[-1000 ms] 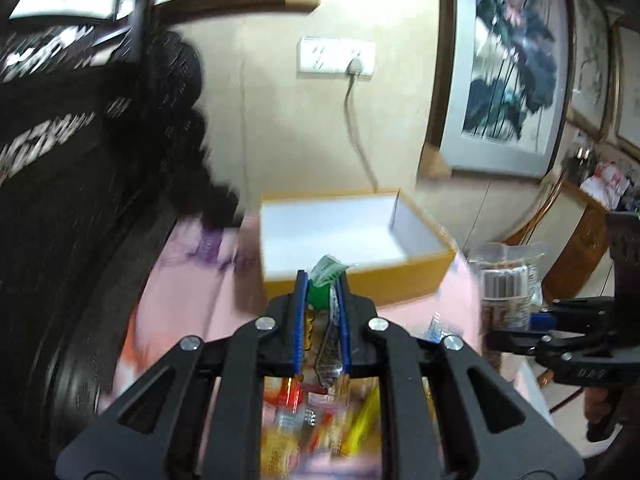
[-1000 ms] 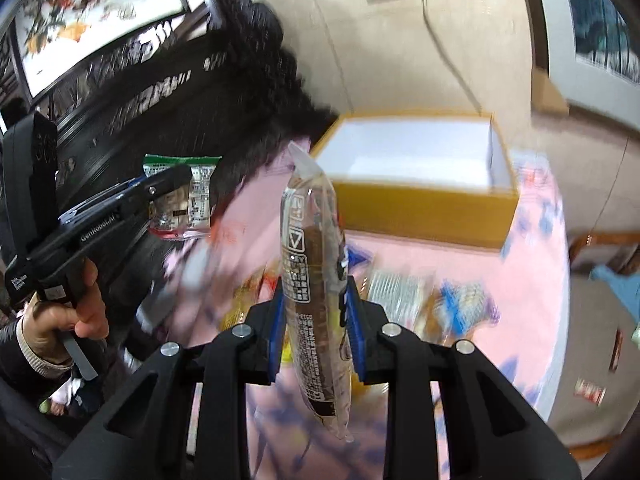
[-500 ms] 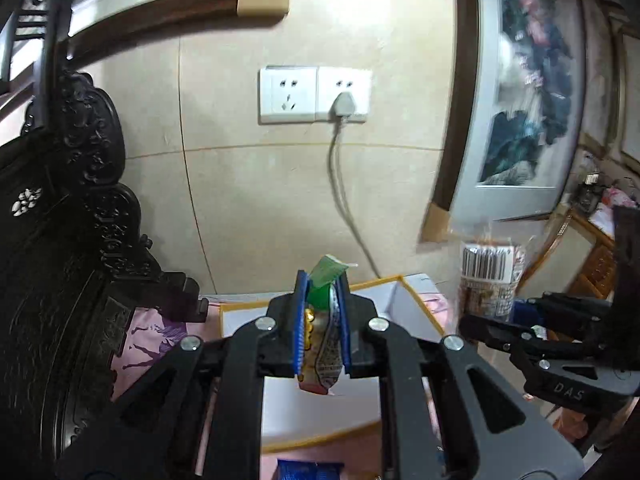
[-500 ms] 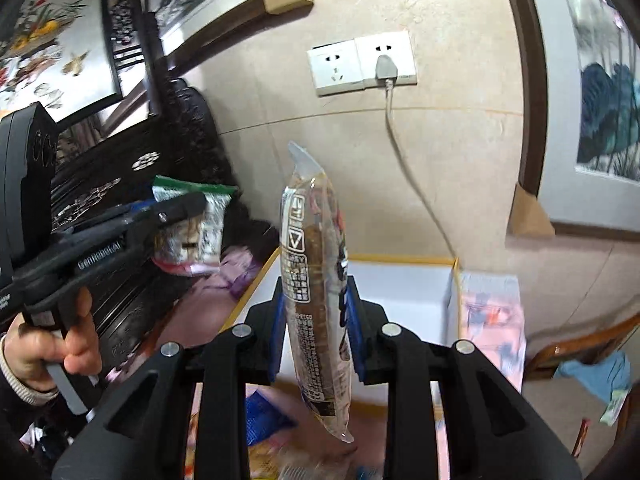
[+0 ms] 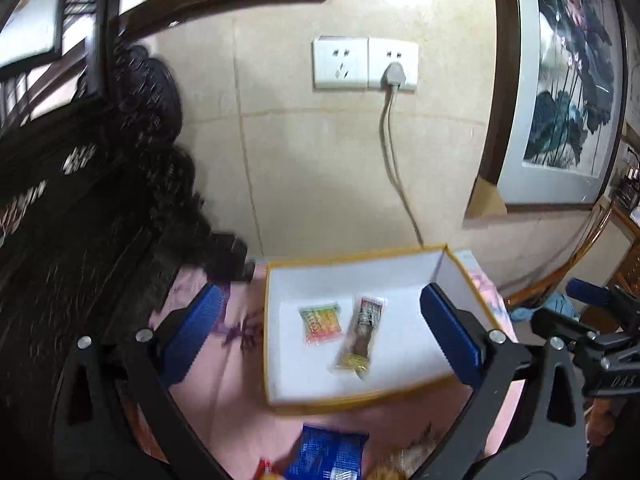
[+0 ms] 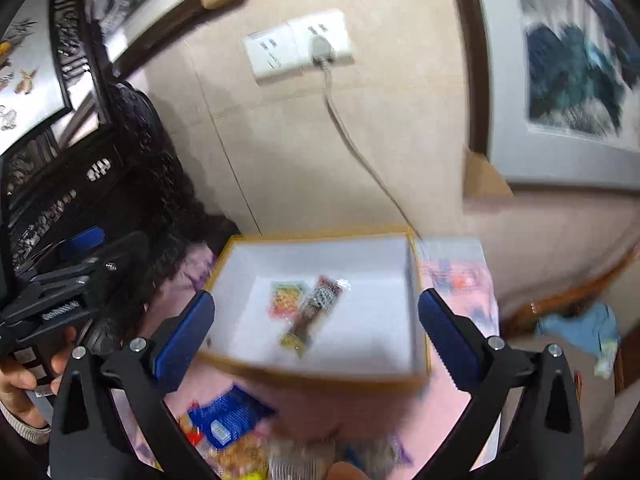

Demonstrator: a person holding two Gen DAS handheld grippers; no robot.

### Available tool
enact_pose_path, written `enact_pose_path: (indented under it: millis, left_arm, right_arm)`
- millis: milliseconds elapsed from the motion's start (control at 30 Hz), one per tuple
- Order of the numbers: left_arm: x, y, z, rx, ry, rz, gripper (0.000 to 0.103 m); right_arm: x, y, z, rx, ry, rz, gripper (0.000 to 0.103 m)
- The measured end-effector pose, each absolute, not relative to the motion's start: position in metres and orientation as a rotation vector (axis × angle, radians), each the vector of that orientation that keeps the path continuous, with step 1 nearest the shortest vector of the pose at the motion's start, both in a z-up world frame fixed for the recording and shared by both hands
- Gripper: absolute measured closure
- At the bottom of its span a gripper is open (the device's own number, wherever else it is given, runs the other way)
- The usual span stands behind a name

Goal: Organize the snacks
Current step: 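Carry both snacks over the yellow box and open both grippers to drop them, then grasp the clear bag of white round snacks with the right gripper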

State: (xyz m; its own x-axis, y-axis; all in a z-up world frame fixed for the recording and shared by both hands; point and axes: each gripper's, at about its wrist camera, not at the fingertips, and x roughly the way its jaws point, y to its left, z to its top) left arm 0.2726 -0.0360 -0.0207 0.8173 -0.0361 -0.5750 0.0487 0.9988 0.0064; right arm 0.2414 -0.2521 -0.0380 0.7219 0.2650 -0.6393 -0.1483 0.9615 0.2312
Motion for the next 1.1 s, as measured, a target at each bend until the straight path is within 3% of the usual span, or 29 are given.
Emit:
enact_pose_path:
  millis: [167, 400, 833, 967, 1100]
  left_arm:
    - [0.223, -0.014, -0.076, -0.032, 0.769, -0.004, 0.002]
    - [0.146, 0.028, -0.135, -0.154, 0.908, -0.007, 0.002]
    - [0.096, 0.064, -0.152, -0.175, 0.927, 0.046, 0.002]
    - [0.088, 0.077, -0.154, -0.186, 0.933, 0.058, 0.002]
    - [0.084, 0.084, -0.159, -0.180, 0.928, 0.053, 0.002]
  right_arm:
    - [0.198, -0.265, -0.097, 0.277, 0.924, 0.143, 0.001]
    - [0.145, -0.248, -0.152, 0.271, 1.043, 0.163, 0.001]
    - [0.178, -0.184, -0.206, 0.077, 1.162, 0.171, 0.001]
    - [0.191, -0.172, -0.223, -0.015, 1.197, 0.128, 0.008]
    - [0.201, -0.166, -0.243, -0.058, 1.242, 0.139, 0.028]
